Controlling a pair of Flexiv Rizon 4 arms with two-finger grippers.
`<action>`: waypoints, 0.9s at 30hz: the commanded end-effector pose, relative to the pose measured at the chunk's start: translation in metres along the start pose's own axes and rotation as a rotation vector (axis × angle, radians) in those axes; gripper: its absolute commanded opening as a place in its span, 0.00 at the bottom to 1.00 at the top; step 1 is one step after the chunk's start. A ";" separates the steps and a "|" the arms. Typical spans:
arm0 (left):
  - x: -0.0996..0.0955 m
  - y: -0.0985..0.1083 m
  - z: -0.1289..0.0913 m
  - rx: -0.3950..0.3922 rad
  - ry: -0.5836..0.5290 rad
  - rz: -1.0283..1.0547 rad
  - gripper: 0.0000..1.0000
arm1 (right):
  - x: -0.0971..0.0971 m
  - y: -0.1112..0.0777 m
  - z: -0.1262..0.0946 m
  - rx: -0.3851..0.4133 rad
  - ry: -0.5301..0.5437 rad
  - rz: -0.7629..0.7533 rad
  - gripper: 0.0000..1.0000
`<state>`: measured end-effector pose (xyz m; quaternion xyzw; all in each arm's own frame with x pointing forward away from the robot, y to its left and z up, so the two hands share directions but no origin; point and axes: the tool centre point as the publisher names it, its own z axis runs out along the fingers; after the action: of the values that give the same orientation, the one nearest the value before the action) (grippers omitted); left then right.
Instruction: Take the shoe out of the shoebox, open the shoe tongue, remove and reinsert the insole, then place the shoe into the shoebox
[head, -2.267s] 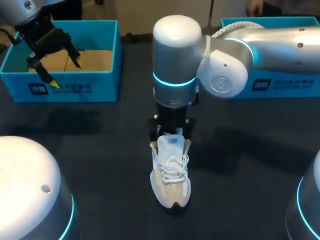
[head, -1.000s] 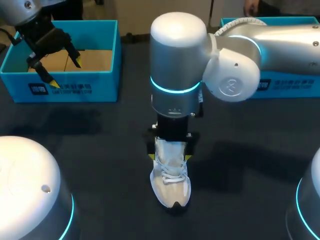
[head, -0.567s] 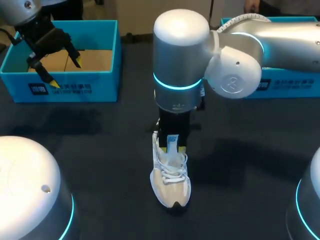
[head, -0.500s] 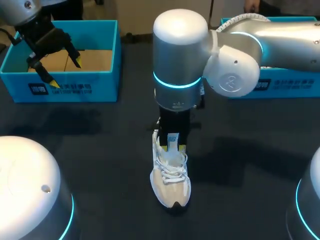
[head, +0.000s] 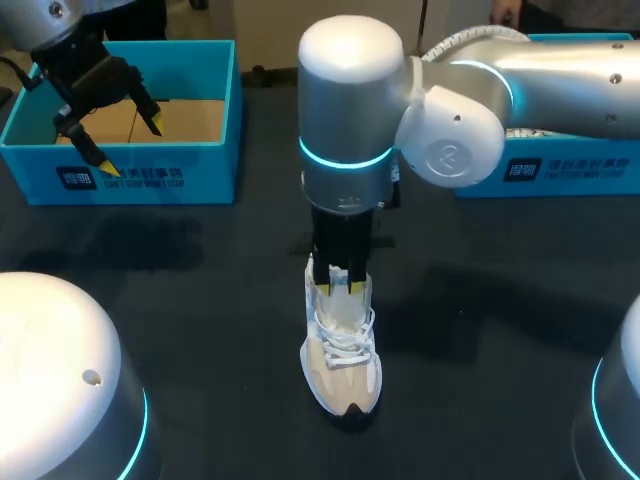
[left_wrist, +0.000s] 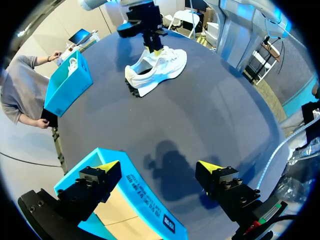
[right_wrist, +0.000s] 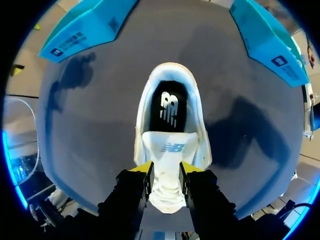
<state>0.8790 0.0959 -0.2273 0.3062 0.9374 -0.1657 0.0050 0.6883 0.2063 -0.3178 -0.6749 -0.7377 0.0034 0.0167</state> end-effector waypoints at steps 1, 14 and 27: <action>0.000 0.000 0.000 -0.002 0.003 0.001 1.00 | 0.002 0.005 0.006 -0.001 0.005 -0.023 0.33; 0.000 0.000 0.000 -0.002 0.003 0.001 1.00 | -0.005 0.017 -0.007 -0.022 0.033 -0.169 0.36; 0.000 0.000 0.000 -0.002 0.003 0.001 1.00 | -0.009 0.041 -0.050 -0.066 0.138 -0.933 1.00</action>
<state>0.8790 0.0959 -0.2273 0.3063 0.9374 -0.1657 0.0050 0.7245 0.2055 -0.2709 -0.4545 -0.8886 -0.0565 0.0237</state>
